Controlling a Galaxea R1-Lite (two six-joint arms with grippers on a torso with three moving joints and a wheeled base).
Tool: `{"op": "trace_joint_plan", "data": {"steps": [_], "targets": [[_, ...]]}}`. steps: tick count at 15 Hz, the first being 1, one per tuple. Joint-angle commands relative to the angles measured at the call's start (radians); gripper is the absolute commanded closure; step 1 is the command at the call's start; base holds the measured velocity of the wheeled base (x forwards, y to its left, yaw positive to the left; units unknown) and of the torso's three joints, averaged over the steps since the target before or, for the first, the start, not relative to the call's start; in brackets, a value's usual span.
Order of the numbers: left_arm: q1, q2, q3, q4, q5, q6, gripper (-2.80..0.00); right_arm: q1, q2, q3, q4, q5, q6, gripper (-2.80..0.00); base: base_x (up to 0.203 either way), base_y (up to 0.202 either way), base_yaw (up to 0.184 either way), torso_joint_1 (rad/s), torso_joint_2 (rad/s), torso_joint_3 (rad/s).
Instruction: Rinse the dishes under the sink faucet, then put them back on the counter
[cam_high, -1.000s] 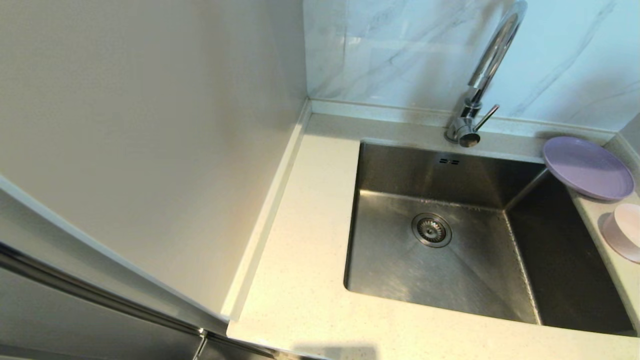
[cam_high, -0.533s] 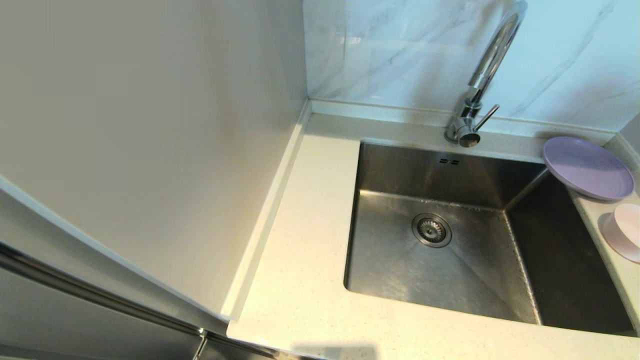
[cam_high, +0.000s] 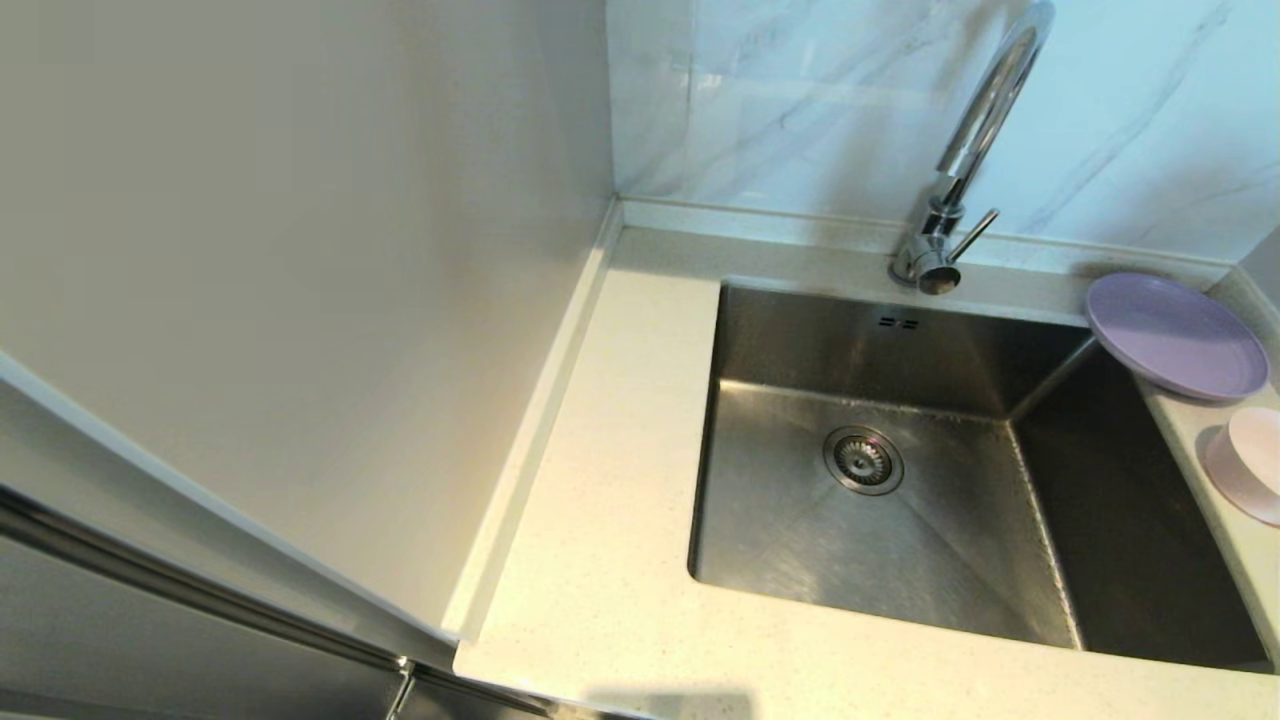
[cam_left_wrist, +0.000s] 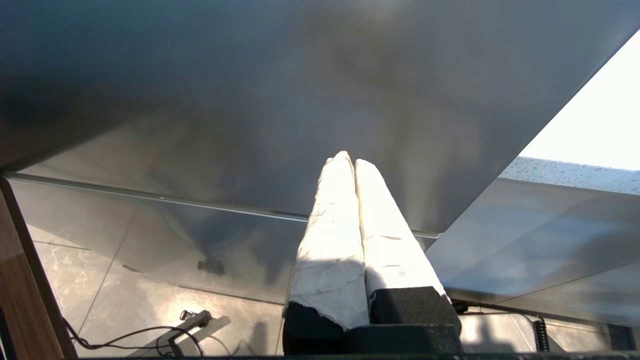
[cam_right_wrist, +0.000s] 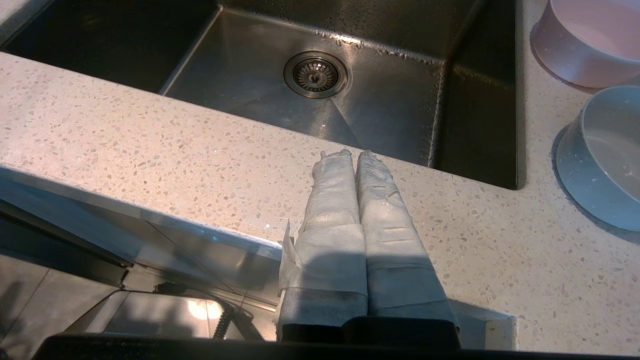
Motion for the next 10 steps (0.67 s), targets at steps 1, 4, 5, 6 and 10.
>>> {"op": "trace_joint_plan", "data": {"steps": [1,4,5,6,10], "targets": [[0.000,0.000,0.000,0.000,0.001,0.000,0.00,0.000,0.003,0.009,0.002,0.001,0.000,0.00,0.000,0.000,0.000,0.000,0.00,0.000],[0.000,0.000,0.000,0.000,0.001,0.000,0.00,0.000,0.003,0.009,0.002,0.000,0.000,0.00,0.000,0.000,0.000,0.000,0.00,0.000],[0.000,0.000,0.000,0.000,-0.001,0.000,0.00,0.000,0.003,0.009,0.002,0.000,0.000,0.00,0.000,0.000,0.000,0.000,0.00,0.000],[0.000,0.000,0.000,0.000,0.001,0.000,0.00,0.000,0.003,0.009,0.002,0.002,0.000,0.00,0.000,0.000,0.000,0.000,0.00,0.000],[0.000,0.000,0.000,0.000,0.000,0.000,0.00,0.000,0.003,0.009,0.002,0.001,0.000,0.00,0.000,0.000,0.000,0.000,0.00,0.000]]}}
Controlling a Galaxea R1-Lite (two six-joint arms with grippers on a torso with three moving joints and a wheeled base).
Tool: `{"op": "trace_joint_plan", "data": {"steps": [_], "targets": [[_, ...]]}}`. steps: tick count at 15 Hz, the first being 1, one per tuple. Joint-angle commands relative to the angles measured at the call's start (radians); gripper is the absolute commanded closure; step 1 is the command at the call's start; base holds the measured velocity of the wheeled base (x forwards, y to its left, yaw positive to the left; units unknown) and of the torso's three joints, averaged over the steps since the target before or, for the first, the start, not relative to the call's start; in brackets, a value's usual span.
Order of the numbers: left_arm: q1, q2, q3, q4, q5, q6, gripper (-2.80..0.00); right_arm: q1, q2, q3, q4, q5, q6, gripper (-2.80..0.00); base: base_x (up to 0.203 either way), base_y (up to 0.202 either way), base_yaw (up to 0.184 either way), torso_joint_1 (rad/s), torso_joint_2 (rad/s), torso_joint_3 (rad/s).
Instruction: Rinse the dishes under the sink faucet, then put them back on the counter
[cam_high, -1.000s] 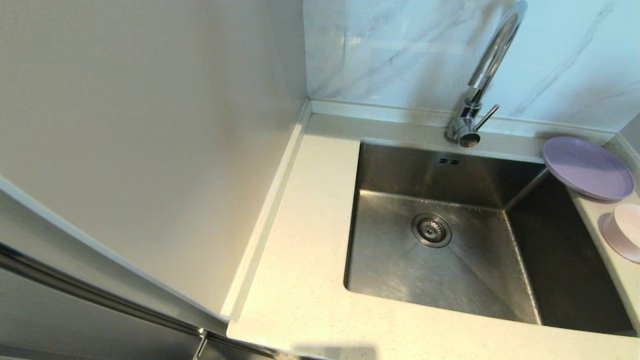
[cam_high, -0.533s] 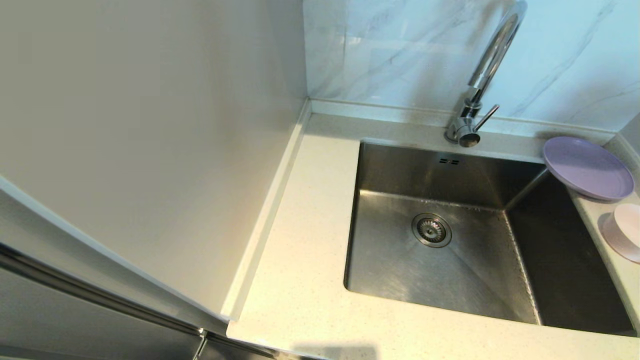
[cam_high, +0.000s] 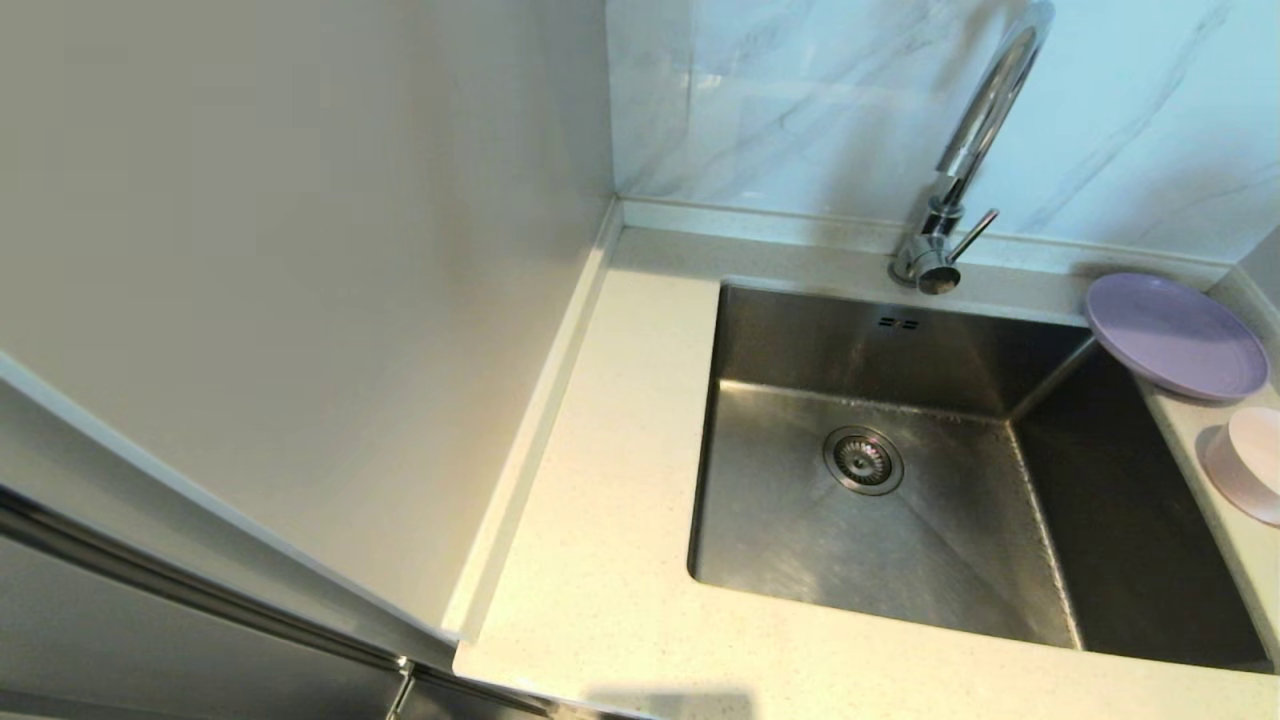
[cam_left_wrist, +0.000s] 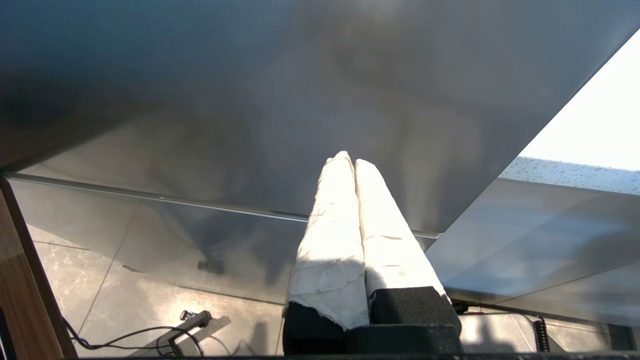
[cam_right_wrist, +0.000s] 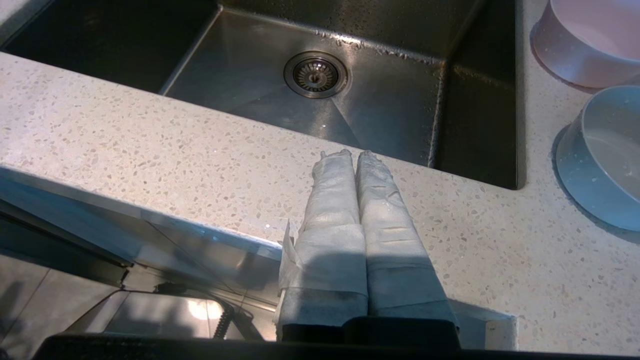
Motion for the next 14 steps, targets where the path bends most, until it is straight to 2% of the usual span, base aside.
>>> {"op": "trace_joint_plan", "data": {"steps": [1,14], "targets": [[0.000,0.000,0.000,0.000,0.000,0.000,0.00,0.000,0.002,0.009,0.000,0.000,-0.001,0.00,0.000,0.000,0.000,0.000,0.00,0.000],[0.000,0.000,0.000,0.000,0.001,0.000,0.00,0.000,0.002,0.009,0.000,0.002,-0.001,0.00,0.000,0.000,0.000,0.000,0.00,0.000]]}}
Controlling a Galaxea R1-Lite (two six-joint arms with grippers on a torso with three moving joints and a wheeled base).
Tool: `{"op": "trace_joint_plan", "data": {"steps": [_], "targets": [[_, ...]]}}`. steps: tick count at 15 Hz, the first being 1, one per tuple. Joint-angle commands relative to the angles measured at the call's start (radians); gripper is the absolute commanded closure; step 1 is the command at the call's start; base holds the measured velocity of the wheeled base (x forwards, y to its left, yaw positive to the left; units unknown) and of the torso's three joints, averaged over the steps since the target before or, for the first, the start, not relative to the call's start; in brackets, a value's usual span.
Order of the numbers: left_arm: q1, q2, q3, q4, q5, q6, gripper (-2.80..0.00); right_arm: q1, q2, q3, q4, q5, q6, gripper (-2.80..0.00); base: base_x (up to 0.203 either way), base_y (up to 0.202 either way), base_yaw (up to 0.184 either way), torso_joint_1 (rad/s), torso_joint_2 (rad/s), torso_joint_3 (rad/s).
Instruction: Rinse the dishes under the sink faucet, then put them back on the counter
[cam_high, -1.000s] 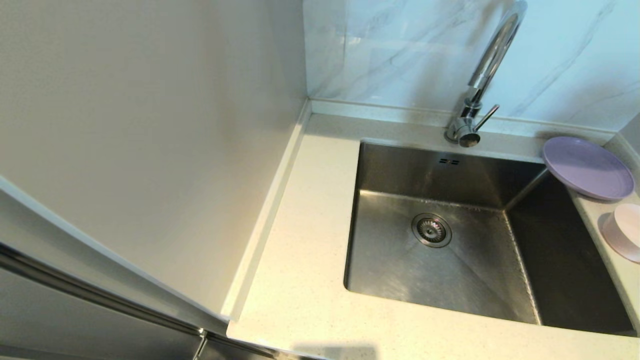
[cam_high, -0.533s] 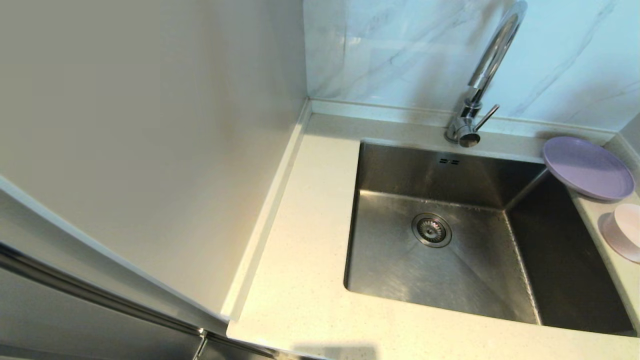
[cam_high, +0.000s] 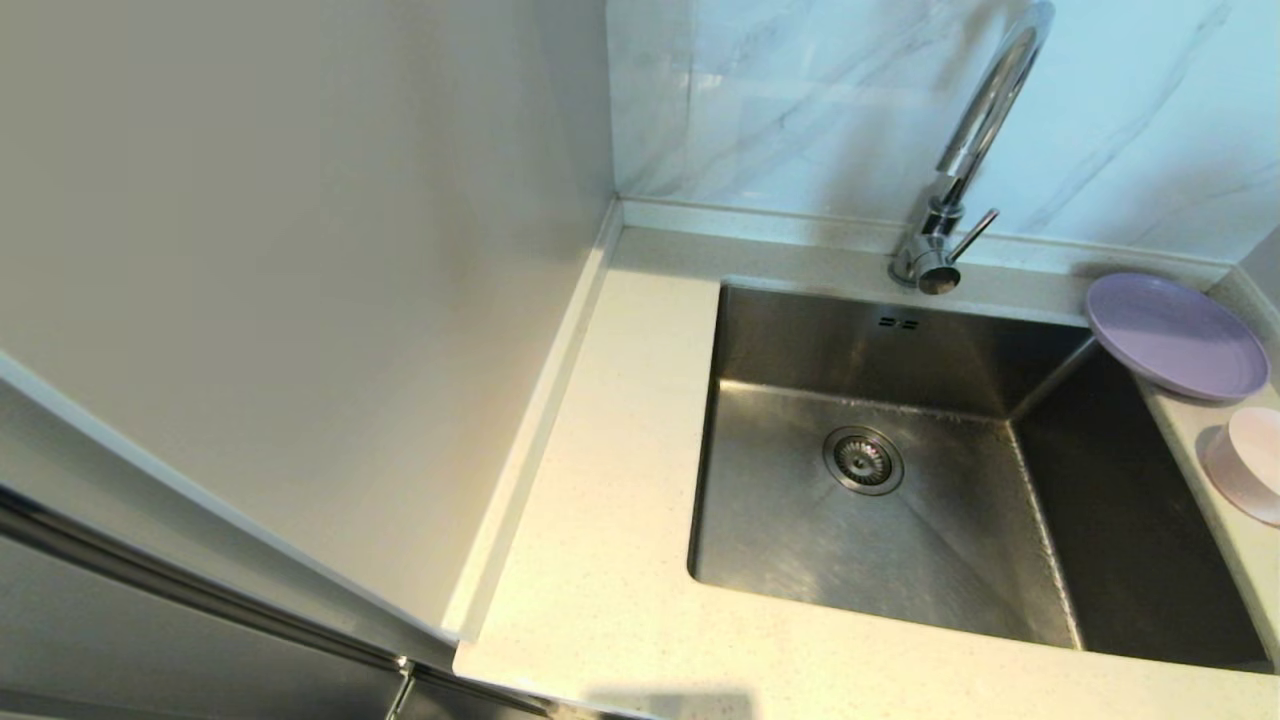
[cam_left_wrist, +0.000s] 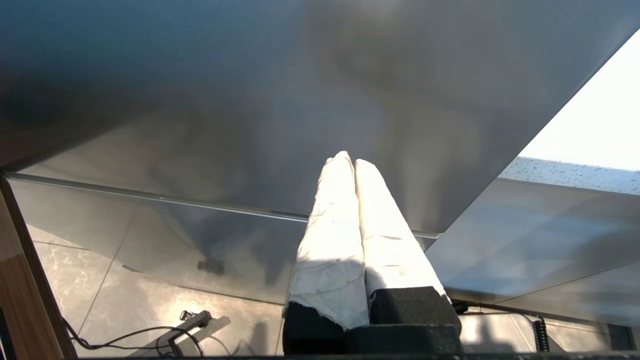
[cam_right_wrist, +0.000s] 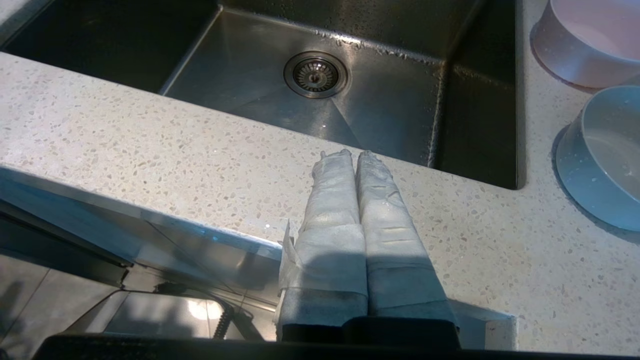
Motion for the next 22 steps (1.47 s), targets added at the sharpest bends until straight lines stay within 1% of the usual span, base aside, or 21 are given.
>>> {"op": "trace_joint_plan", "data": {"steps": [1,10,13,22], "targets": [[0.000,0.000,0.000,0.000,0.001,0.000,0.00,0.000,0.002,0.009,0.000,0.000,0.000,0.00,0.000,0.000,0.000,0.000,0.00,0.000],[0.000,0.000,0.000,0.000,0.001,0.000,0.00,0.000,0.002,0.009,0.000,0.000,0.000,0.00,0.000,0.000,0.000,0.000,0.00,0.000],[0.000,0.000,0.000,0.000,0.001,0.000,0.00,0.000,0.002,0.009,0.000,-0.009,0.033,0.00,0.000,0.000,0.000,0.000,0.00,0.000],[0.000,0.000,0.000,0.000,0.001,0.000,0.00,0.000,0.002,0.009,0.000,-0.025,0.038,0.00,0.000,0.000,0.000,0.000,0.00,0.000]]}}
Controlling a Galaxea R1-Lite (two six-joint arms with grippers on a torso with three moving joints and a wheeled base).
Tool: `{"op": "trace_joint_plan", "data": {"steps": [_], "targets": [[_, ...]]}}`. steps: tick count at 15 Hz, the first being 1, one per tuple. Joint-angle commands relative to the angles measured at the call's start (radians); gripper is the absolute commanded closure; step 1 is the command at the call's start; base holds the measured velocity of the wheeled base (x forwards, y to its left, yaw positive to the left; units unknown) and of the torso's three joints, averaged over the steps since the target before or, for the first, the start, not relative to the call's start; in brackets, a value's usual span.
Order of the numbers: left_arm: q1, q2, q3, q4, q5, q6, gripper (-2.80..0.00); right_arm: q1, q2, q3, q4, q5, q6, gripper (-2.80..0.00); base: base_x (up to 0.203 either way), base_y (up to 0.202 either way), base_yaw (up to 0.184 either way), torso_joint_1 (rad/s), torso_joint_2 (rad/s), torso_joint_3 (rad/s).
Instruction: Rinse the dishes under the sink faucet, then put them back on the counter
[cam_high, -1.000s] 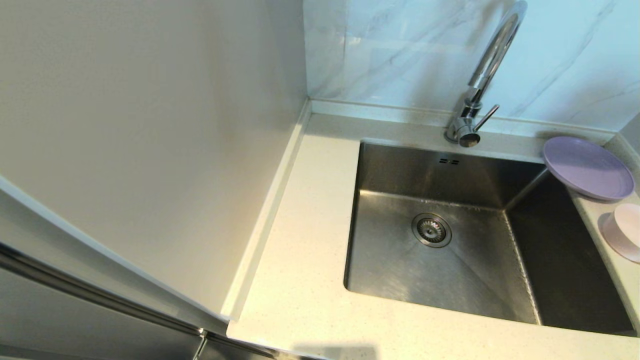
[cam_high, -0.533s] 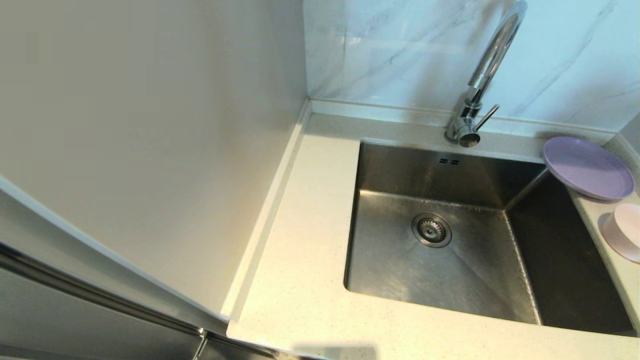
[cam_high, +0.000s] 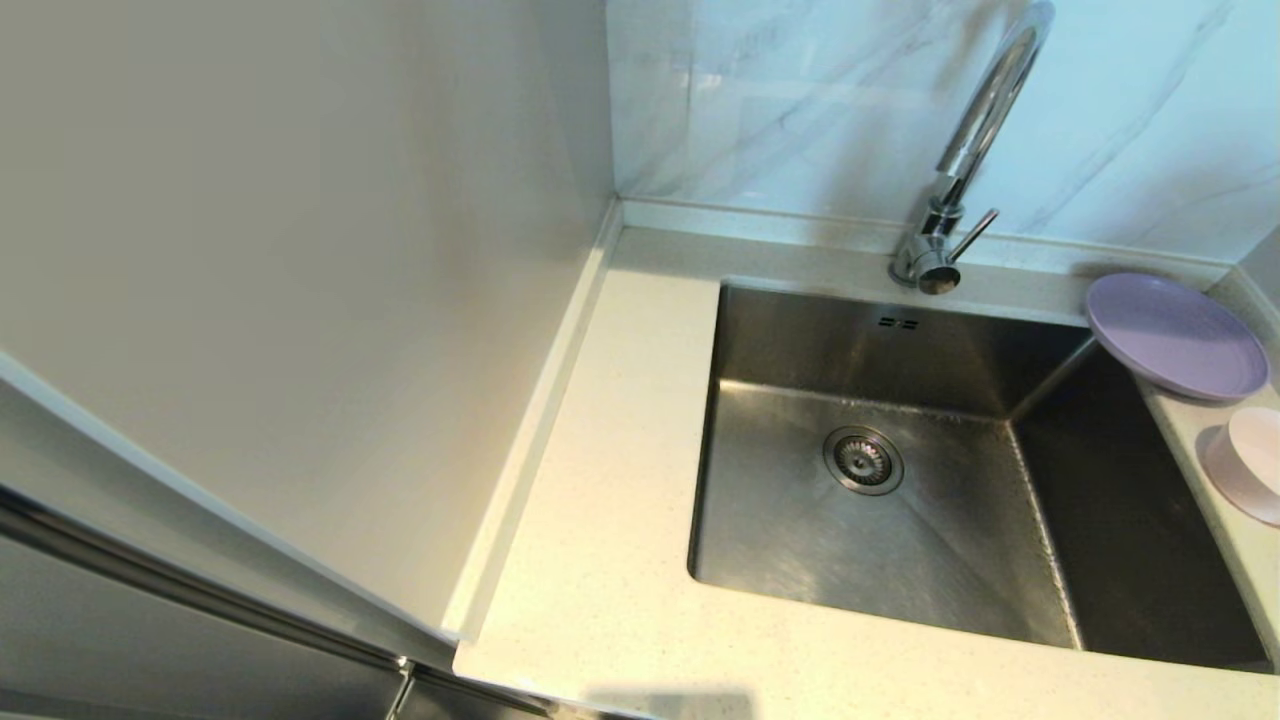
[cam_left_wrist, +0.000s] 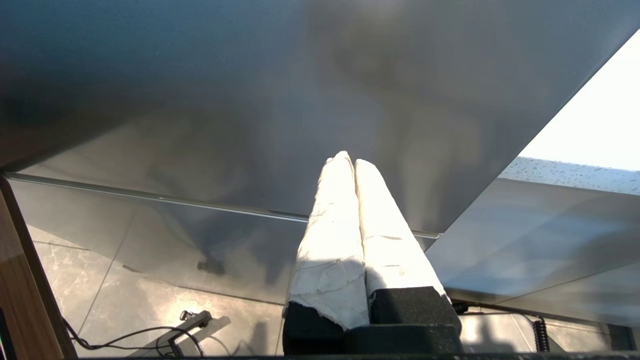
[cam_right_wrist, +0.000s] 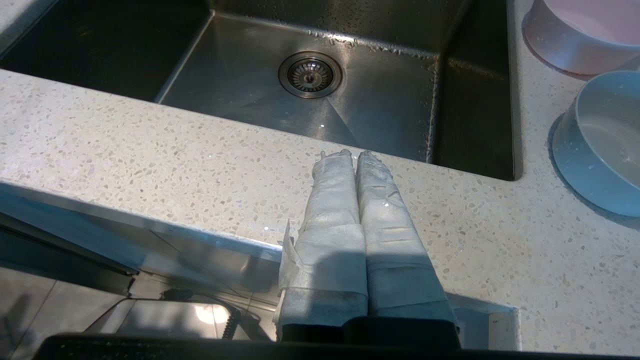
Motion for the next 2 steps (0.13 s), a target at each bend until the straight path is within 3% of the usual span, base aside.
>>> {"op": "trace_joint_plan", "data": {"steps": [1,2], "targets": [[0.000,0.000,0.000,0.000,0.001,0.000,0.00,0.000,0.001,0.009,0.000,0.001,-0.002,0.00,0.000,0.000,0.000,0.000,0.00,0.000],[0.000,0.000,0.000,0.000,0.001,0.000,0.00,0.000,0.000,0.009,0.000,0.001,-0.002,0.00,0.000,0.000,0.000,0.000,0.00,0.000]]}}
